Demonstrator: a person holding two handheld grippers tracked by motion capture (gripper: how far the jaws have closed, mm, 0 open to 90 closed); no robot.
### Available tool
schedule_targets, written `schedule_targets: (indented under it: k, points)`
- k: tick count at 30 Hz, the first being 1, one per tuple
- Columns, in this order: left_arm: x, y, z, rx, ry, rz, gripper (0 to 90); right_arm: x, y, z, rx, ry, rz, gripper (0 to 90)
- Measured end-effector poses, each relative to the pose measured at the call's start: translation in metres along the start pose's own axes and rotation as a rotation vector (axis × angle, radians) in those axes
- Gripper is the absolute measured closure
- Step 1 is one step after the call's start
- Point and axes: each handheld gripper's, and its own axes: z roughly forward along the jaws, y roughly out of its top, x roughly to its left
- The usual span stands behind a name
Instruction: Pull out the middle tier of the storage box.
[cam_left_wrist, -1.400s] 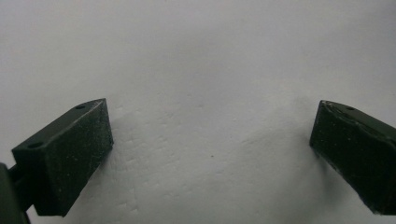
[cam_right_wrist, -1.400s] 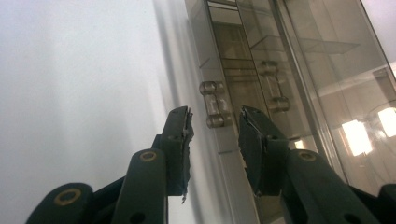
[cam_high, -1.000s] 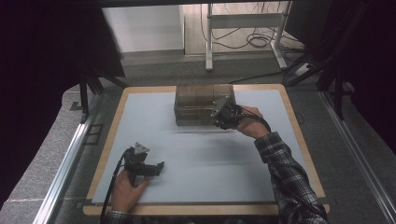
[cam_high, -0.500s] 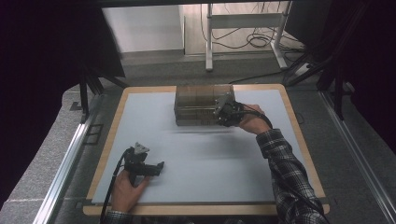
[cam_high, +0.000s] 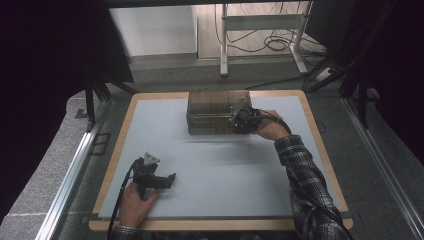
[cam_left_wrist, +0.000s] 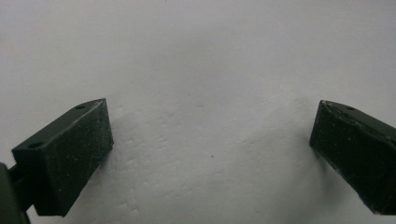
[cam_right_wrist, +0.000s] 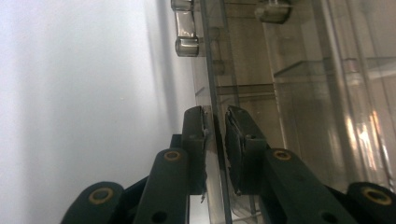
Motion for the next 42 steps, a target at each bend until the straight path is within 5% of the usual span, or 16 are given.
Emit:
schedule_targets:
  k: [12, 42]
  points:
    - [0.0, 0.0, 0.0, 0.0, 0.0, 0.0, 0.0, -0.003, 0.001, -0.001, 0.001, 0.062, -0.038, 83.4]
    - [0.0, 0.0, 0.0, 0.0, 0.0, 0.0, 0.0, 0.023, 0.006, -0.011, 0.005, 0.085, -0.104, 83.8]
